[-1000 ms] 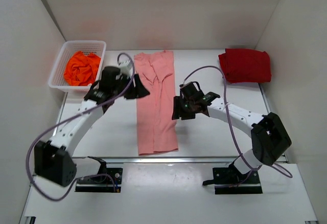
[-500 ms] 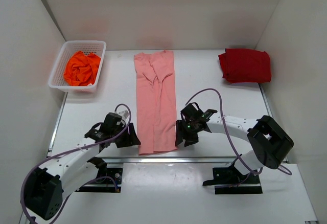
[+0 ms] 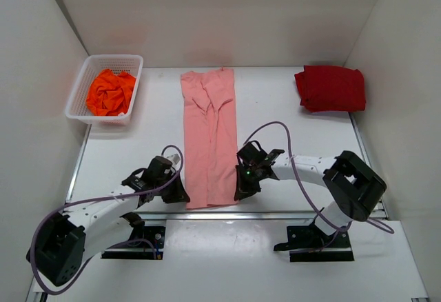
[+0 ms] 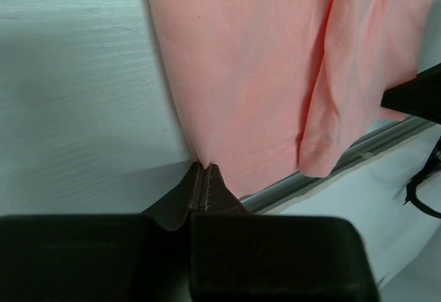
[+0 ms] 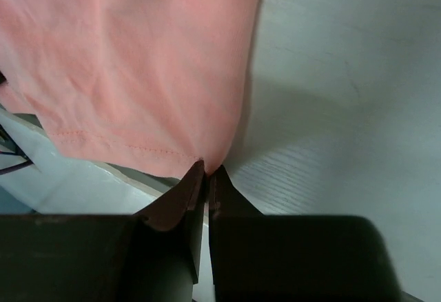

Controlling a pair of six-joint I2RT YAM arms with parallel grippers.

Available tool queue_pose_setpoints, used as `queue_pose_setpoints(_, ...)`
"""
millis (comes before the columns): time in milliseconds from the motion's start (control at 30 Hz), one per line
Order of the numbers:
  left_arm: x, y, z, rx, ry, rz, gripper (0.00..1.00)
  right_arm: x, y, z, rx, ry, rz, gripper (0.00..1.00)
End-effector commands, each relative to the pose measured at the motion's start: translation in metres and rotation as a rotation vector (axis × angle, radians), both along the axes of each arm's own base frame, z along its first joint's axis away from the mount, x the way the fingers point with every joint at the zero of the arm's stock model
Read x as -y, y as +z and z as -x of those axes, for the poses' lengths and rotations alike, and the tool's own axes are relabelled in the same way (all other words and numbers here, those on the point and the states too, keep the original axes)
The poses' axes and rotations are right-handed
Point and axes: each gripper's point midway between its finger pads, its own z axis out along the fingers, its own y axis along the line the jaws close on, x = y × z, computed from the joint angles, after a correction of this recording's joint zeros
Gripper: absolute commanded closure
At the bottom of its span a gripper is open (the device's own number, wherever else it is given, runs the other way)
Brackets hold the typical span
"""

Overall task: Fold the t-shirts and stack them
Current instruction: Grab the bottom of the folded rectangular tshirt with both arms

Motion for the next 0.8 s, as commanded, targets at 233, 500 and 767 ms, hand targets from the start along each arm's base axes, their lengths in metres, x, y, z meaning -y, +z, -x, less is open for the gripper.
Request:
queue_pose_setpoints(233, -0.014, -0.007, 0.018, -0.031, -0.005, -0.028, 1.00, 0.016, -0.002, 0.016, -0.035, -0.047, -0.017, 1.00)
queue_pose_setpoints(500, -0.025, -0.008, 0.030, -0.057, 0.022, -0.042, 1.00, 0.027, 0.002, 0.032, -0.067, -0.006, -0.012, 0.99)
queue_pose_setpoints(767, -0.004, 0.055, -0.018, 0.028, 0.049, 0.049, 1.00, 0.001, 0.048, -0.015, -0.026, 0.066, -0.066, 1.00)
